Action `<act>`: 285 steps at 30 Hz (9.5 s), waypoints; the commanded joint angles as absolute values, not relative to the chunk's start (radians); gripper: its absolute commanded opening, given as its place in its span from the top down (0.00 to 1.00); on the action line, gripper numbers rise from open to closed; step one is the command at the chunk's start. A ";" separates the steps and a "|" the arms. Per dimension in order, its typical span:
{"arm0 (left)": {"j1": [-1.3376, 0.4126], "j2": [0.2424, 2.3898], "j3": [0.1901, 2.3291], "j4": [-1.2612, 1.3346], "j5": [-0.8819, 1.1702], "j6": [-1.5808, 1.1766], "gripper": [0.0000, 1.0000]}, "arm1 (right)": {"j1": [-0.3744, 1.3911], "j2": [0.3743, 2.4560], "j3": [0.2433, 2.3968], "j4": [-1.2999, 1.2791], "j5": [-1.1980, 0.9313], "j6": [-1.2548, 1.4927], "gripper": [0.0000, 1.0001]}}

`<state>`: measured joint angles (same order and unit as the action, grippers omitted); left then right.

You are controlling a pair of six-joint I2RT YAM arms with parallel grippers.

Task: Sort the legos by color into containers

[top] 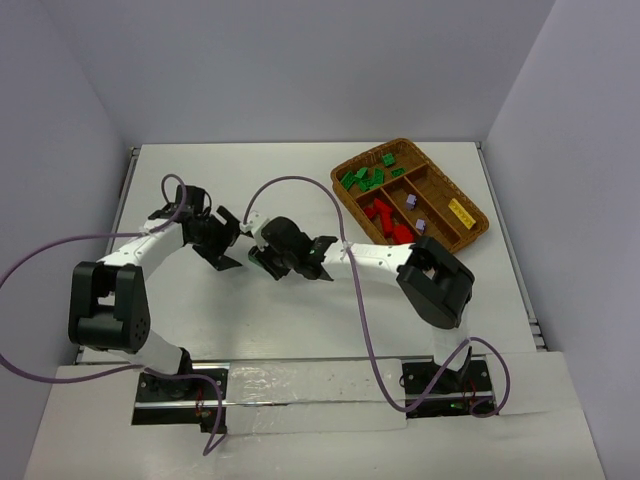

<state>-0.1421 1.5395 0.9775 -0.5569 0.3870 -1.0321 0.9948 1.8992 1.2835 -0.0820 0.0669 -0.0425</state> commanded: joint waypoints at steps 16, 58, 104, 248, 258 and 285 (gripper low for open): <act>-0.140 1.559 0.916 -0.451 0.510 -1.114 0.41 | 1.016 1.850 1.279 -0.017 0.085 -0.053 0.91; -0.123 1.383 1.043 -0.590 0.215 -0.873 0.51 | 0.475 1.623 1.212 -0.176 0.070 0.323 0.98; -0.471 1.795 1.407 -0.626 -0.216 -0.621 0.10 | 0.311 1.468 1.147 -0.107 -0.031 0.390 0.21; -0.416 1.038 1.013 -0.517 0.048 -0.331 1.00 | 0.721 1.983 1.620 0.112 -0.822 0.874 0.61; -0.416 1.039 1.023 -0.517 0.041 -0.331 1.00 | 0.719 1.977 1.592 0.087 -0.821 0.848 0.43; -0.416 1.035 0.987 -0.535 0.101 -0.334 1.00 | 0.677 1.987 1.496 0.385 -0.923 1.080 0.96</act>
